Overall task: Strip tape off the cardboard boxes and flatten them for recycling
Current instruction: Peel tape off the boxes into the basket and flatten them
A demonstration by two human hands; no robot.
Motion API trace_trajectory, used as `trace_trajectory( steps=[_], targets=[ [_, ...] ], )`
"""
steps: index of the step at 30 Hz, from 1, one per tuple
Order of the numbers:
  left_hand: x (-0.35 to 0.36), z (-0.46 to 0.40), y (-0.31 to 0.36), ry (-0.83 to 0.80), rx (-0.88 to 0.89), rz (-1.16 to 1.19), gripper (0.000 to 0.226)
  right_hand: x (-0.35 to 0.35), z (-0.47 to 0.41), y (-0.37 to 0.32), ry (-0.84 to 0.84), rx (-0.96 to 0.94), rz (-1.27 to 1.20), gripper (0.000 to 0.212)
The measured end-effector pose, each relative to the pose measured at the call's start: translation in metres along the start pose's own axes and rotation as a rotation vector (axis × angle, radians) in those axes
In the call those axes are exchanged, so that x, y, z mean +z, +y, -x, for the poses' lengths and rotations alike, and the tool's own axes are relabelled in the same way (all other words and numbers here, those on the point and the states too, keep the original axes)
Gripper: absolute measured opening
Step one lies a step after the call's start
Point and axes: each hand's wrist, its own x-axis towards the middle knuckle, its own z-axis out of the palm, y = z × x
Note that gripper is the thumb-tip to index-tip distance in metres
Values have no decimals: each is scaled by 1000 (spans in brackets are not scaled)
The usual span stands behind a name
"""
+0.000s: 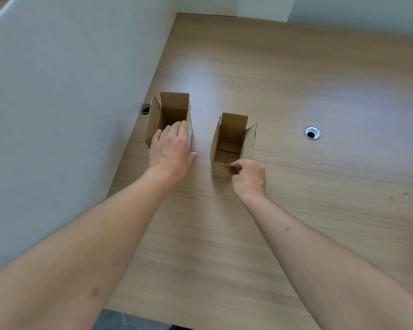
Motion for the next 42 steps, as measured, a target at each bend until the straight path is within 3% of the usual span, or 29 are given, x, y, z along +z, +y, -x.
trace_trajectory(
  steps=[7,19,25,36,42],
  targets=[
    [-28,42,34,-63,173,12,68,-32,39,5,59,-20,-21,16],
    [-46,134,111,-109,373,192,55,-93,147,75,122,66,12,32],
    [-36,158,179,-170,533,219,56,-130,174,129,113,78,26,18],
    [16,189,340,-289,450,143,70,-214,166,275,30,65,80,14],
    [33,214,398,-354,411,188,81,-246,173,329,-32,23,46,39]
  ],
)
